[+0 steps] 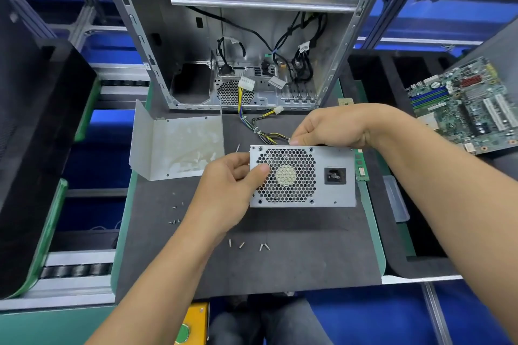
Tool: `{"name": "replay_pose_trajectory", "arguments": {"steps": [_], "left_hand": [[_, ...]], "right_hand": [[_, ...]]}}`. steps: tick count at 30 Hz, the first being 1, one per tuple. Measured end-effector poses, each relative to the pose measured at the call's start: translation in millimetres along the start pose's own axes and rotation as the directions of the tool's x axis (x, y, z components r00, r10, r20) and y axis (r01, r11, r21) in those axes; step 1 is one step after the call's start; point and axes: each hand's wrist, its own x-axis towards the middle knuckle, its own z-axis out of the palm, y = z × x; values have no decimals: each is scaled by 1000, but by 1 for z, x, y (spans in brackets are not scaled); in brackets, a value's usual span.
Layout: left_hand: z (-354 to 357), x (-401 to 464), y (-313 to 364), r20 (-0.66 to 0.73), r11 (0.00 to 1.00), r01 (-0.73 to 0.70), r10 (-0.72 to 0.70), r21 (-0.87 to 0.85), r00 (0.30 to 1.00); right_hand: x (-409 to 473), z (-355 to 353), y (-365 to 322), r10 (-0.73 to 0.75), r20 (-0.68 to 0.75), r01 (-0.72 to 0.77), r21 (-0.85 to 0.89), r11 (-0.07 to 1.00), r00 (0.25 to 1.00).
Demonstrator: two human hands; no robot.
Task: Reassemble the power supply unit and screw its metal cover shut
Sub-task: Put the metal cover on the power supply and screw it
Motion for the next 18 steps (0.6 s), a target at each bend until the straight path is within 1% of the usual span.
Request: {"name": "replay_pose_trajectory", "arguments": {"steps": [3,4,5,6,7,8,9,10,11,12,13,14,15,16,17,18], "left_hand": [[0,3,5,13,999,35,-35,14,999],[0,3,6,15,999,41,-41,22,999],[0,5,7,16,999,46,-47,28,999],[0,6,9,17,998,56,-57,33,998],[1,7,12,14,997,67,-68,33,998],[2,10,14,8,997,75,-75,29,997],[2,12,15,1,997,80,-80,24,997],[2,14,17,-5,996,84,-83,21,997],[2,15,18,-5,996,86,-86,24,996],[2,16,19,-4,996,88,-88,35,996],[2,17,20,-4,995,91,-91,45,996],[2,17,21,-7,994,95,-94,51,996],[2,18,21,-11,994,99,-98,52,995],[1,18,21,-15,993,102,-102,52,995],[1,17,21,-17,993,104,-104,55,994],[1,17,21,-17,993,105,-104,58,994]], "right_hand": [[-4,2,-6,10,-53,-11,-7,1000,999],[-6,3,-9,-6,-111,-1,-56,998,994],[-8,3,-11,-54,-220,23,-139,990,974],[-10,4,-13,-142,-371,57,-229,972,918],[-15,8,-14,-272,-556,107,-311,944,786],[-24,15,-17,-404,-709,203,-354,913,578],[-35,26,-20,-500,-786,338,-389,857,364],[-47,42,-20,-576,-784,430,-448,784,232],[-55,62,-17,-642,-725,461,-495,737,249],[-59,86,-11,-657,-639,447,-489,749,400],[-57,111,-2,-573,-525,365,-451,814,629],[-51,135,7,-413,-377,232,-441,867,829],[-40,155,18,-261,-285,106,-463,880,922],[-27,171,30,-154,-275,4,-479,878,949],[-14,183,40,-103,-299,-51,-467,883,949],[-4,191,49,-89,-332,-66,-428,901,939]]}}
